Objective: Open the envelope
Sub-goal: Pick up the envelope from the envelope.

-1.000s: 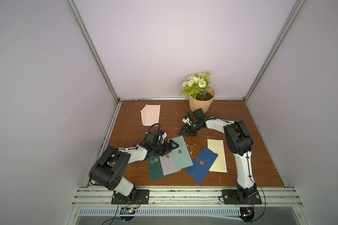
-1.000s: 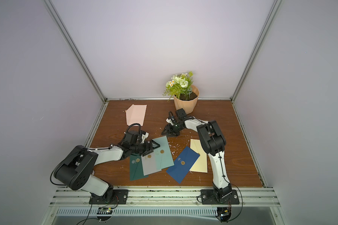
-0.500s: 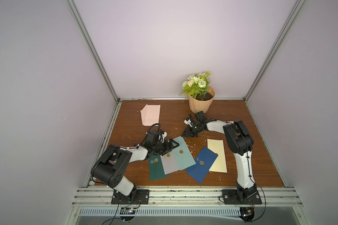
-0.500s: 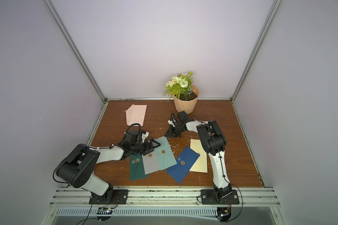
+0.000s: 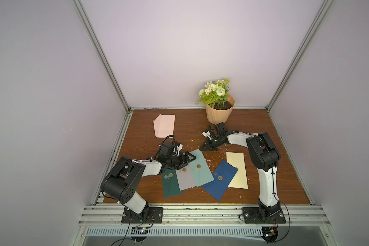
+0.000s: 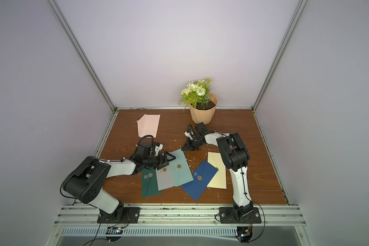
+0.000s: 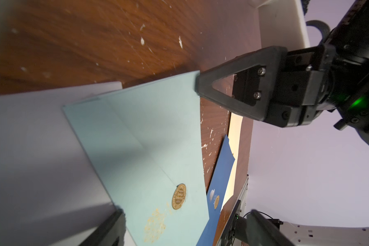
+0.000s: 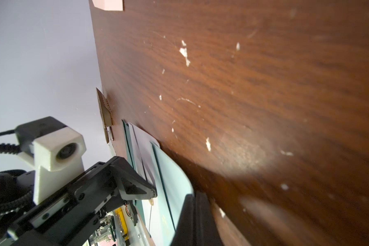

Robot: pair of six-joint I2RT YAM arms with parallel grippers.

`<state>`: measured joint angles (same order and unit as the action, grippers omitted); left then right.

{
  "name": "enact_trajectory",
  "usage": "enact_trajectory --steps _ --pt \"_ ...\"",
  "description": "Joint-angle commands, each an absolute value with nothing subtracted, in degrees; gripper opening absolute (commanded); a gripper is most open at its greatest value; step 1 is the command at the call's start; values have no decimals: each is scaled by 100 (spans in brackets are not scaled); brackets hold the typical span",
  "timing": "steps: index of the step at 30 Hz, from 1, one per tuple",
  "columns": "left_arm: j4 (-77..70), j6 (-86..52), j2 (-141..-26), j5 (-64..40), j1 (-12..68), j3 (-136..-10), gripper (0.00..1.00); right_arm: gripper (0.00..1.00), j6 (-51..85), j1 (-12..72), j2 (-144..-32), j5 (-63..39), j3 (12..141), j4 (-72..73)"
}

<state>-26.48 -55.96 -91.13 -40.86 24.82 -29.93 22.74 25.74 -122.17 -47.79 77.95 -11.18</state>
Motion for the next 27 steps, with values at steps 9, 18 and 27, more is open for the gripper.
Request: enact_trajectory --steps 9,18,27 --pt "-2792 -5643 -9403 -3911 2531 -2926 91 18 1798 2766 -11952 -5204 7794 -1693" --pt "-2887 -5638 -9537 -3955 2530 -2953 90 1 1633 2865 -12063 -5022 7883 -1924" --pt "-2917 -5606 -9529 -4029 2531 -2995 90 0 1608 2866 -11867 -4823 7900 -1968"
